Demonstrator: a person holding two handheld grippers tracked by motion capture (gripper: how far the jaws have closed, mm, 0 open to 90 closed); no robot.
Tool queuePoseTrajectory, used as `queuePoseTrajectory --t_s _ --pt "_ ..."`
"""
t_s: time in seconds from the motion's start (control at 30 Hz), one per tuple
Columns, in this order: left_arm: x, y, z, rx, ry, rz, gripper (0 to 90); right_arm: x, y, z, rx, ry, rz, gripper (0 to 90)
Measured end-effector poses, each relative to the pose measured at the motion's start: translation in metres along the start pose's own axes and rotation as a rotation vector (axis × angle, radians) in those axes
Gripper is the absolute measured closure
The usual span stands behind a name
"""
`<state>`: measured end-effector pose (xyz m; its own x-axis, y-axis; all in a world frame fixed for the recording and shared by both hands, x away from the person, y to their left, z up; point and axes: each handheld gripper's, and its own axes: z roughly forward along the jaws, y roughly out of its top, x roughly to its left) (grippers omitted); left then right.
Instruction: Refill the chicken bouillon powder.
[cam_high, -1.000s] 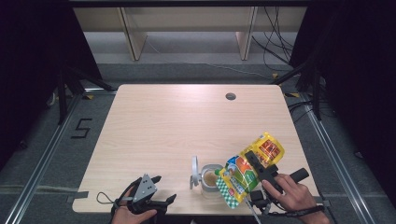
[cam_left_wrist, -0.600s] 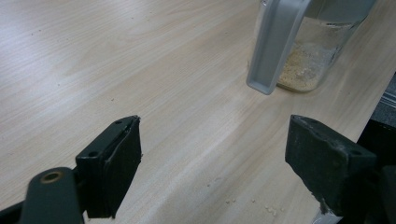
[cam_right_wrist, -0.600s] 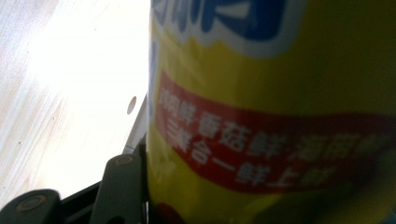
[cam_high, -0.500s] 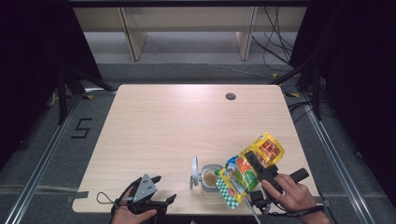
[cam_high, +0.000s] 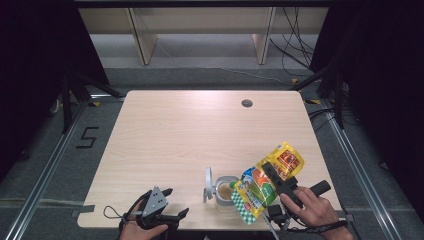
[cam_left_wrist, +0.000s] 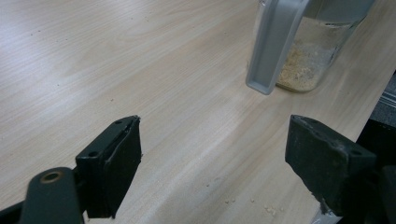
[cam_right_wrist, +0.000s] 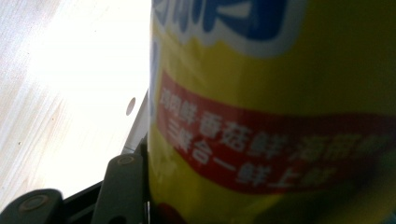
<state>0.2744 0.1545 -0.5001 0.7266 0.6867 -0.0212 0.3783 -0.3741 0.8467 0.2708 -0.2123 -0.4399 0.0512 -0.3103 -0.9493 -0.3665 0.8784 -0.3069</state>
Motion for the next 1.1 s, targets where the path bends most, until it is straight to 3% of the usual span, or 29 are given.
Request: queuePoseTrajectory --t_s 0.03,0.1,0.13,0.27,0.5,0.57,0.7,0.77,0.87,1.1 --pt "0.0008 0.0004 -0.0004 0.004 -0.001 0.009 18.1 -0.0015 0.0003 0.0005 0.002 0.014 -0.021 50.9" --pt "0.0007 0.0005 -0.0004 0.002 -0.001 0.005 18.1 -0.0014 0.0002 0.0003 0.002 0.012 -0.019 50.9" --pt "0.0008 0.0005 -0.0005 0.007 -0.004 0.006 18.1 0.0007 -0.0004 0.0003 -0.007 -0.012 0.000 51.0" --pt "0.0007 0.0004 -0.0001 0.000 -0.001 0.005 18.1 -0.0014 -0.0001 0.0003 0.003 0.013 -0.021 51.3" --pt "0.0002 0.0001 -0.0001 0.002 -0.002 0.002 18.1 -0.0002 -0.0007 -0.0007 0.006 0.008 0.005 51.8" --pt "0.0010 0.0005 -0.0004 0.006 -0.003 0.009 18.0 -0.0014 -0.0005 0.0001 0.006 0.008 -0.013 51.8" --pt "-0.0001 0.0000 0.0003 -0.001 -0.001 -0.001 18.1 -0.0009 -0.0010 -0.0004 0.006 0.002 -0.004 52.0" --pt "0.0010 0.0003 -0.0006 0.012 -0.002 0.015 18.1 -0.0016 -0.0015 0.0011 -0.014 -0.016 -0.012 52.0" --pt "-0.0002 -0.0001 0.0003 -0.001 -0.002 -0.001 18.1 -0.0028 -0.0012 0.0003 -0.005 -0.001 -0.020 52.1" --pt "0.0010 0.0007 -0.0005 0.007 -0.004 0.009 18.1 -0.0025 -0.0012 0.0004 0.000 -0.001 -0.021 52.1"
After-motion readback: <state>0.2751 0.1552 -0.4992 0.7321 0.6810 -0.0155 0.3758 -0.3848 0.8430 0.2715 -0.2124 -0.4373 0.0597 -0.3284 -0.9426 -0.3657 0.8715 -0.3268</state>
